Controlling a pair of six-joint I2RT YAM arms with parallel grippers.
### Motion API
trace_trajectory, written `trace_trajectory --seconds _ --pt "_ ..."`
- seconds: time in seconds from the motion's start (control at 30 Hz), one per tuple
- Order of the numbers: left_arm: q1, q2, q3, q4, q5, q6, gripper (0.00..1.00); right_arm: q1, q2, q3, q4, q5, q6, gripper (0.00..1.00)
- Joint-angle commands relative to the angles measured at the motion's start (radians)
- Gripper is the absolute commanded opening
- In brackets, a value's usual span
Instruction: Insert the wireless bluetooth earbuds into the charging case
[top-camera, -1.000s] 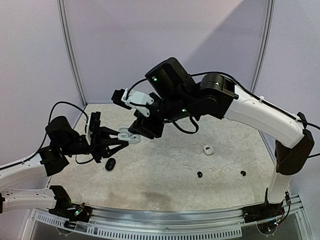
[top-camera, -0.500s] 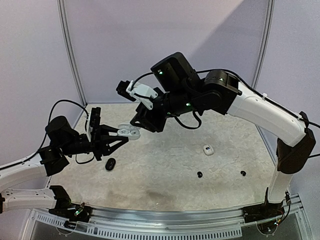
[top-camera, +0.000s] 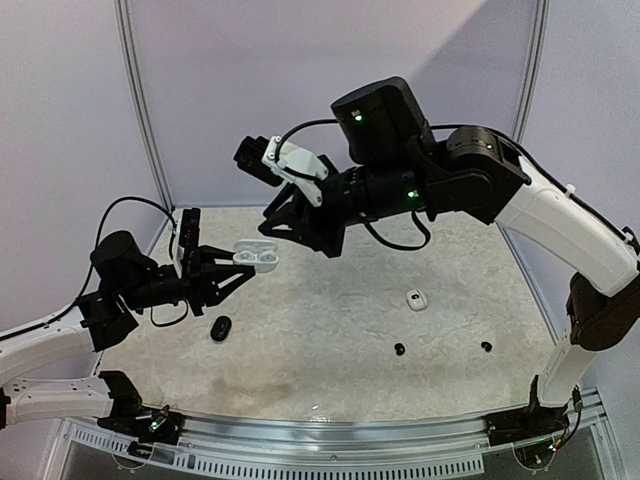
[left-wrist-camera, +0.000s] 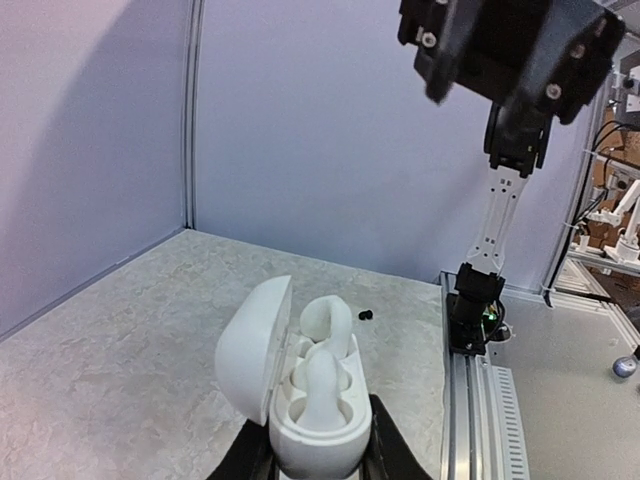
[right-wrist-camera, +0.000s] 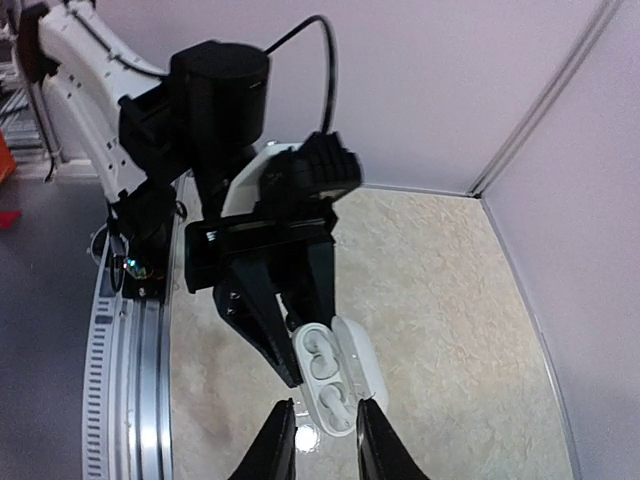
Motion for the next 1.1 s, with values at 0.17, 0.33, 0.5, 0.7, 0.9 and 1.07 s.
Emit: trace_trajectory --seconds 0.17,0.33,0.5,0.7,0.9,1.07 --pt "0.010 0.000 -0.008 -0.001 0.037 0.030 0.00 0.017 0.154 0.125 -0.168 0.093 -0.117 0.18" --pt "0.010 -0.001 -0.007 -0.003 0.043 0.036 0.00 0.016 0.168 0.127 -0.177 0.131 -0.125 0.15" --pt "0.007 0.001 -0.007 -0.002 0.051 0.040 0.00 0.015 0.181 0.128 -0.217 0.146 -0.130 0.13" --pt "0.004 0.005 -0.006 -0.001 0.056 0.045 0.00 0.013 0.184 0.128 -0.230 0.161 -0.140 0.11" --pt "0.002 0.007 -0.004 -0.001 0.058 0.049 0.00 0.011 0.181 0.137 -0.212 0.146 -0.148 0.12" --pt "-0.001 0.011 0.001 0.003 0.058 0.055 0.00 0.012 0.185 0.137 -0.190 0.131 -0.157 0.12"
